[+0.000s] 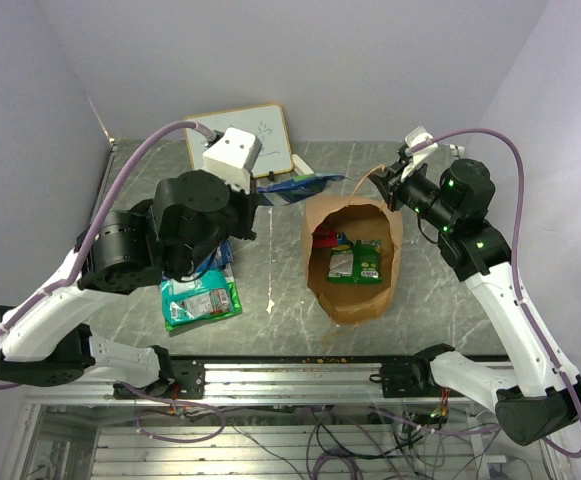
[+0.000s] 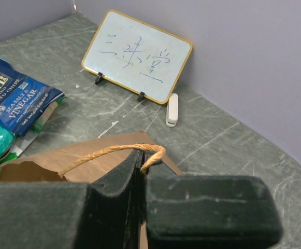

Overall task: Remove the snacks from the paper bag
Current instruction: Place the snack at the center of the board.

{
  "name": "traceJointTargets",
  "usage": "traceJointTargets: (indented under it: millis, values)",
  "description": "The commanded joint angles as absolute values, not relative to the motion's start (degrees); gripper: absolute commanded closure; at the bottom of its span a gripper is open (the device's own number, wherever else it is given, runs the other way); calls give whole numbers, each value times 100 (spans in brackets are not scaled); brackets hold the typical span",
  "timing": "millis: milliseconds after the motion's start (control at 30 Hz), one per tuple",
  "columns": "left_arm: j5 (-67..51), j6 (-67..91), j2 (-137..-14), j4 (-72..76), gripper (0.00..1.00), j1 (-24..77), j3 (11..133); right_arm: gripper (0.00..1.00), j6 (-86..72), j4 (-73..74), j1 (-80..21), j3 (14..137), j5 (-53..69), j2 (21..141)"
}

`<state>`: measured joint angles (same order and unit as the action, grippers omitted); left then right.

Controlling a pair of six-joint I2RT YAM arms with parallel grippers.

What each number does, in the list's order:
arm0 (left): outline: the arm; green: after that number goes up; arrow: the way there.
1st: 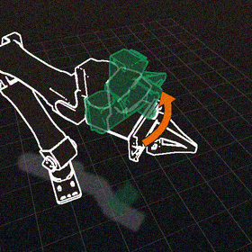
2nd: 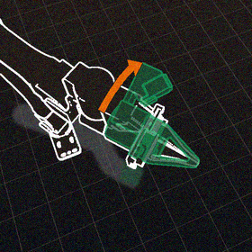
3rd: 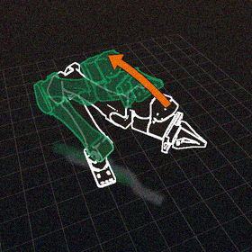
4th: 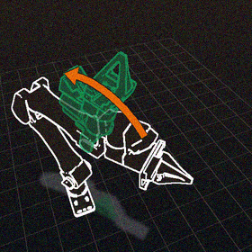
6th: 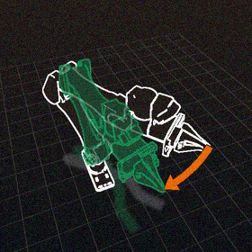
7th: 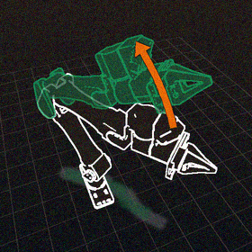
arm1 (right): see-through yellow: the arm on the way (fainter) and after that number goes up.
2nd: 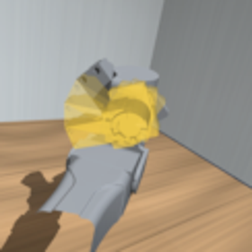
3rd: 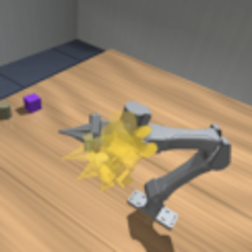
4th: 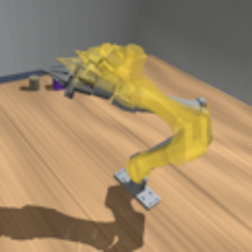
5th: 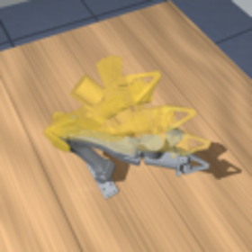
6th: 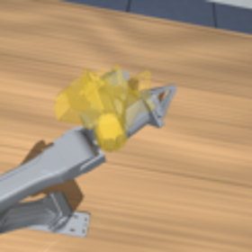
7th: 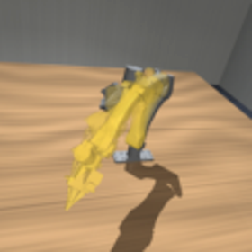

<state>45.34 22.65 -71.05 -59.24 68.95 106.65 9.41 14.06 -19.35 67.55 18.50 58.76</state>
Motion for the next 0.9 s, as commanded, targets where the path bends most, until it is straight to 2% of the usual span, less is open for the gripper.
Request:
traceJointTargets:
  millis: [0,200,300,533,867]
  values:
    - [5459,2810,-6931,-6497,93,6119,9511,100,914,1276,-1952,6639,1834,5734]
    - [5673,598,-5688,-3856,93,5431,6672,100,826,1206,-1954,6527,1932,5663]
    - [5659,-587,-5374,-2556,93,4980,5686,100,771,1188,-1952,6482,1967,5639]
    - [4488,-2323,-5479,-541,93,4012,4334,100,741,1180,-1962,6478,1985,5615]
    - [3270,-2700,-6012,421,93,2638,3709,100,814,1252,-1961,6570,1928,5624]
